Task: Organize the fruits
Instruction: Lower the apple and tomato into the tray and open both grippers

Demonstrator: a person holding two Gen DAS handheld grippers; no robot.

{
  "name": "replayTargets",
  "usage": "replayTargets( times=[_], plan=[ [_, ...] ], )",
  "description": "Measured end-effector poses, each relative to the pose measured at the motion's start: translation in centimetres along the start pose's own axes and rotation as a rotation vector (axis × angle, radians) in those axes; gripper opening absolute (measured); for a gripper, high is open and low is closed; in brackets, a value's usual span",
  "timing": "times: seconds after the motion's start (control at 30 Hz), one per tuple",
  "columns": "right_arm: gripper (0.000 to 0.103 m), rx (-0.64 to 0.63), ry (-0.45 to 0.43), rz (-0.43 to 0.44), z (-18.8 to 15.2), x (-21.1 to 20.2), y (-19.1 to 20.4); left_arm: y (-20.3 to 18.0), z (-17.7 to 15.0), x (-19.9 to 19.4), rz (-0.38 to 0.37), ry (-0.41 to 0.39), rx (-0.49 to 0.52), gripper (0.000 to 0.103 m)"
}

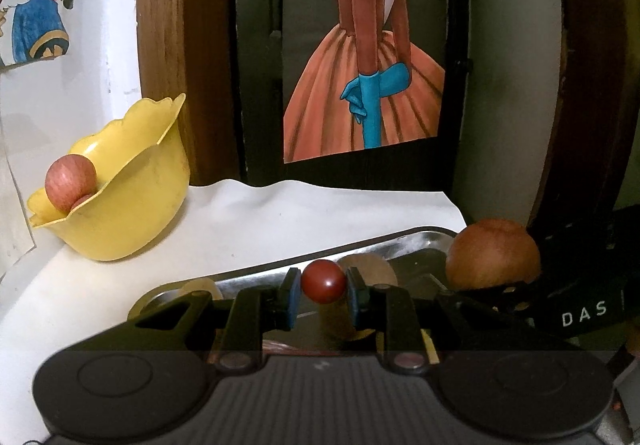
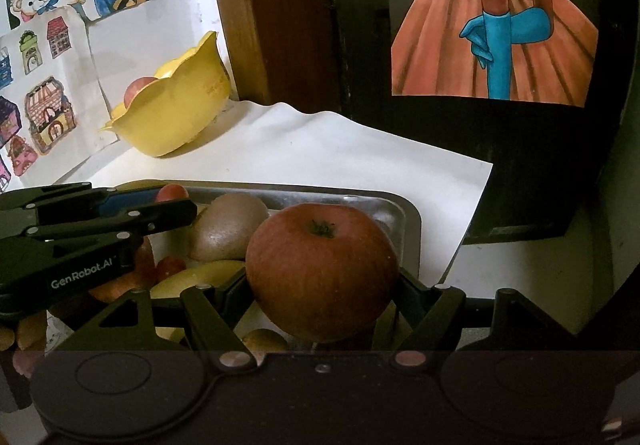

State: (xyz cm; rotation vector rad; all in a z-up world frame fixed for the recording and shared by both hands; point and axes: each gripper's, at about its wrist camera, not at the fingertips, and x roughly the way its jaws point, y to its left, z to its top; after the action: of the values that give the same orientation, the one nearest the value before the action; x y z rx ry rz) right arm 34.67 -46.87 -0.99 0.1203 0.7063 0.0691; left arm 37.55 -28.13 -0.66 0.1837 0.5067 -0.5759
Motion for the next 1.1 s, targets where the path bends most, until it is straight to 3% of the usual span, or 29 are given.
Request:
replayTargets(
  times=[0.83, 0.9, 1.0, 1.07, 1.1],
  plan=[
    [0.076, -0.013, -0.021, 0.044, -1.4, 1.8, 0.0, 0.7, 0.4, 1.5, 0.03, 0.029, -0.061, 0.029],
    [0.078, -0.012, -0.04, 0.054, -1.6, 1.6, -0.2, 0.7, 0.3, 1.4, 0.032, 0.027, -0.066, 0.032],
    [0.09, -0.012, -0.103, 0.064, -1.7, 0.7, -0.4, 0.9, 0.2, 0.9, 0.02, 0.014, -0.084, 0.04],
    [0.093, -0.006, -0.145, 0.075, -1.7, 0.0, -0.6, 0.9, 0.2, 0.4, 0.028, -0.006, -0.093, 0.064],
    [0.095, 0.001, -0.168, 0.082, -1.7, -0.4, -0.7, 0.9, 0.2, 0.1, 0.032, -0.019, -0.098, 0.068]
  ],
)
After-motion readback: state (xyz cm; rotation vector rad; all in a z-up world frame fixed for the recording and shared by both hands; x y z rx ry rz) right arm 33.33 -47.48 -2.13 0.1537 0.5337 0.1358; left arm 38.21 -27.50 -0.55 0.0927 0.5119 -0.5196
